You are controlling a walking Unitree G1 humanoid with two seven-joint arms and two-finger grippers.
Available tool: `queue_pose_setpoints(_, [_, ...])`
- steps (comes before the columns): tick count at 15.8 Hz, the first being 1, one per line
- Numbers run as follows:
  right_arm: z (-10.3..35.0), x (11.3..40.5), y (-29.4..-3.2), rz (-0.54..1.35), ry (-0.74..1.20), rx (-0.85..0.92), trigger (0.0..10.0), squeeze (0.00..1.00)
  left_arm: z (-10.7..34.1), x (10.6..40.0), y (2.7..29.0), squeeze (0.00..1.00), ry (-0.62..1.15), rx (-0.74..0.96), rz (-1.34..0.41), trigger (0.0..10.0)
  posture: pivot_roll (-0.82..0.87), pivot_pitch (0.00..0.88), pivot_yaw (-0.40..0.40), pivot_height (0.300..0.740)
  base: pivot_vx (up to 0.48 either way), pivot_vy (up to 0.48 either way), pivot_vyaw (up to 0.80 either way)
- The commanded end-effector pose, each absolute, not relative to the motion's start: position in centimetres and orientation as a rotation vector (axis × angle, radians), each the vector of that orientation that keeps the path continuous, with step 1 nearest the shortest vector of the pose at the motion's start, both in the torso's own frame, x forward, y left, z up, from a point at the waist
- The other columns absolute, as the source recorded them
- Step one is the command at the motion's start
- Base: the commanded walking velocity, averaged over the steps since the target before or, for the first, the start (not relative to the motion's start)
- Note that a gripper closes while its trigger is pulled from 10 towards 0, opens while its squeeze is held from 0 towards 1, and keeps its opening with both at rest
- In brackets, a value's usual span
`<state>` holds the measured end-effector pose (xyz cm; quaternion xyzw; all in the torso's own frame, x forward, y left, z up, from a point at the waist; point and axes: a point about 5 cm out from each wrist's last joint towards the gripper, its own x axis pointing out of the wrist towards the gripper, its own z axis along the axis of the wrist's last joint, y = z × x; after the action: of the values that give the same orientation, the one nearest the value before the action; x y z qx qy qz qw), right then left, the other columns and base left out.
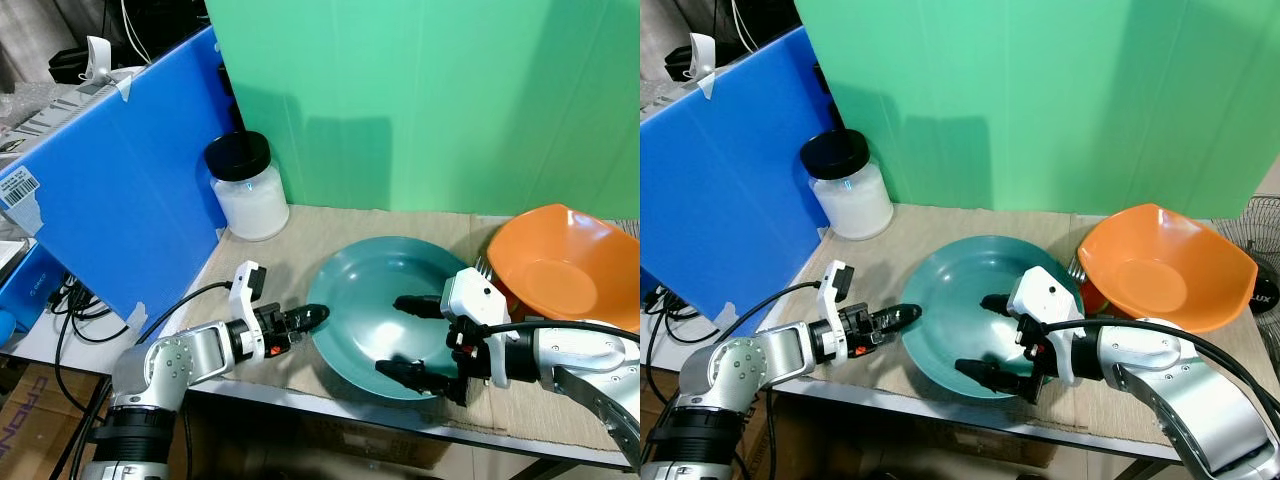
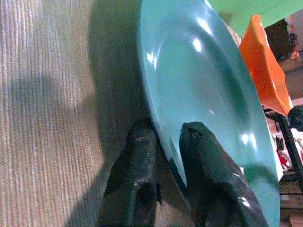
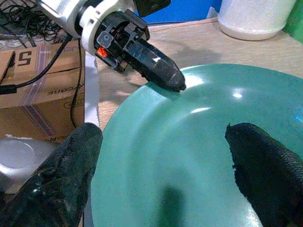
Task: Setting the table
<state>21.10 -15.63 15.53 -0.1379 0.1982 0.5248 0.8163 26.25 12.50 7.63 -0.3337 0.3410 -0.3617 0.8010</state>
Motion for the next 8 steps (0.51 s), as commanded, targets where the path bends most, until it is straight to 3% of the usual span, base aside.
queue_pose_setpoints(1, [15.63,21.14,-15.51,1.132,0.418,-0.295,10.0,0.0,8.18,26.59,12.75,0.0,0.711,-0.709,-0.782,0.0,-0.16,0.0,0.153,0.74,0.0,0.0,0.0])
queue_pose_setpoints(8, [15.82,21.21,-15.49,1.131,0.405,-0.284,10.0,0.0,8.38,26.24,13.33,0.0,0.679,-0.742,-0.747,0.0,-0.16,0.0,0.157,0.74,0.0,0.0,0.0])
